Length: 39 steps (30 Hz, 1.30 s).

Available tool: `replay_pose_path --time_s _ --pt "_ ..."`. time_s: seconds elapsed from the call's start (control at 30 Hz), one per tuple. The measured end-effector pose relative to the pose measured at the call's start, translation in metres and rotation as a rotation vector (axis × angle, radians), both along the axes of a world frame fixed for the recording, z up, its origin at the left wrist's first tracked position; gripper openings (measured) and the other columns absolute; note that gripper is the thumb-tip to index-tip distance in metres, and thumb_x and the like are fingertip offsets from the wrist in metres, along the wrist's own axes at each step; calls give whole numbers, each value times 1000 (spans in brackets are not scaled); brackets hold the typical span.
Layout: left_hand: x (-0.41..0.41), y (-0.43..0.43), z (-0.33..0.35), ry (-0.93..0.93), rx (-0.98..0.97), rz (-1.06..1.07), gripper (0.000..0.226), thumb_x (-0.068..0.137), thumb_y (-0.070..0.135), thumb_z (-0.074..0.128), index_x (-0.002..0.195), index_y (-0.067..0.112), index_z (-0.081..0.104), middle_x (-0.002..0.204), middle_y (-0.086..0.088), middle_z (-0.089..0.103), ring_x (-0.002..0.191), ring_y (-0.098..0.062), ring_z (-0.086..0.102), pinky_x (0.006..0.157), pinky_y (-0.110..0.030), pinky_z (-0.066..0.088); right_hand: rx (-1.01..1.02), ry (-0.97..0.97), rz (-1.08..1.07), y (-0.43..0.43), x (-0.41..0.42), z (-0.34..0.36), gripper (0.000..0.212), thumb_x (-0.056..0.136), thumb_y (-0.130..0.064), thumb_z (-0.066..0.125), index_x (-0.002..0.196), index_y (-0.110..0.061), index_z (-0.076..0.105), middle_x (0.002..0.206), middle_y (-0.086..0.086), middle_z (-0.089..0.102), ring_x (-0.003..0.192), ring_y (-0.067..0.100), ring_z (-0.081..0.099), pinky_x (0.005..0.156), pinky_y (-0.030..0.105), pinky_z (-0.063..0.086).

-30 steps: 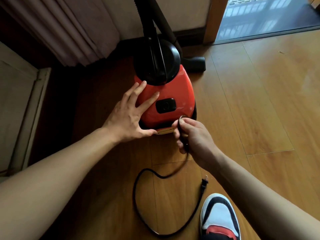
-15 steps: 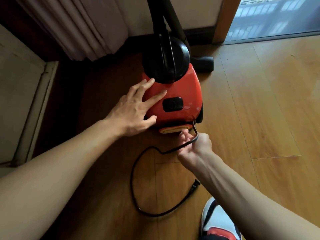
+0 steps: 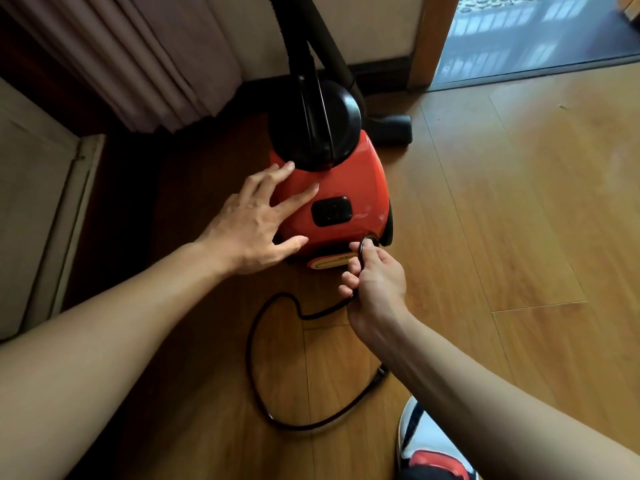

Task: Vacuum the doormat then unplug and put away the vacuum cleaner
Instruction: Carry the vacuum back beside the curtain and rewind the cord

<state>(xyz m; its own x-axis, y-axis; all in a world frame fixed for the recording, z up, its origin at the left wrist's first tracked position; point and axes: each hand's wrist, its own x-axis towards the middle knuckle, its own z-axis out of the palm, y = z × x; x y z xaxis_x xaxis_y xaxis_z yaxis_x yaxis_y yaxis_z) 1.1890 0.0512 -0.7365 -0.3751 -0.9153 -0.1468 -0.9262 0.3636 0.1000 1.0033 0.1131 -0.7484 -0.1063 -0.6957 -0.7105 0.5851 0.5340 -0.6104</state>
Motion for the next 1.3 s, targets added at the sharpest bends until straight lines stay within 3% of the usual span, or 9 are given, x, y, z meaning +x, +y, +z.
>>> replay_pose_path --time_s 0.27,0.5,0.67,0.8,0.9,1.07,1.17,1.3 --pt "-1 -1 4 16 15 8 78 85 71 38 155 46 16 165 2 -1 151 -22 0 116 -55 31 -85 36 61 4 6 -10 28 109 -30 44 105 -7 61 55 -3 48 37 7 40 33 20 29" --pt "1 -6 10 30 35 4 68 90 64 46 152 49 23 163 4 5 147 -20 8 117 -48 32 -72 -18 124 10 42 -28 28 109 -28 44 112 -15 69 63 -5 53 43 6 44 38 18 31" --pt "2 -6 9 43 28 -2 69 90 63 49 152 47 24 163 4 6 147 -21 9 117 -48 32 -29 -42 166 11 61 -42 38 105 -40 51 102 -9 72 56 -4 52 40 8 41 38 19 30" --pt "3 -6 7 53 31 1 71 89 63 51 152 47 23 164 4 3 148 -22 7 118 -49 31 -75 87 254 12 68 -62 52 104 -50 46 89 -7 72 51 -2 49 40 10 41 40 23 34" --pt "4 -6 4 61 12 -18 73 88 58 55 153 45 24 164 1 4 150 -23 5 118 -49 31 -189 194 351 11 69 -79 50 105 -47 44 87 -9 72 51 -1 47 44 13 43 44 28 35" --pt "5 -3 -7 99 -5 -26 79 87 49 62 154 43 21 166 1 -1 153 -20 -3 121 -43 25 -265 239 505 11 59 -98 45 108 -39 41 102 -7 71 55 -3 51 50 10 47 51 24 39" --pt "5 -1 -11 111 3 -16 82 88 46 64 155 43 17 166 2 -7 153 -19 -9 117 -34 16 -208 201 494 13 55 -104 48 106 -39 47 98 2 70 52 1 54 46 12 51 48 23 44" --pt "7 -2 -10 111 -2 -22 81 87 45 63 155 44 18 166 3 -8 153 -18 -8 118 -36 18 -133 226 511 7 50 -112 44 104 -36 55 93 4 69 53 5 56 42 15 51 44 26 44"
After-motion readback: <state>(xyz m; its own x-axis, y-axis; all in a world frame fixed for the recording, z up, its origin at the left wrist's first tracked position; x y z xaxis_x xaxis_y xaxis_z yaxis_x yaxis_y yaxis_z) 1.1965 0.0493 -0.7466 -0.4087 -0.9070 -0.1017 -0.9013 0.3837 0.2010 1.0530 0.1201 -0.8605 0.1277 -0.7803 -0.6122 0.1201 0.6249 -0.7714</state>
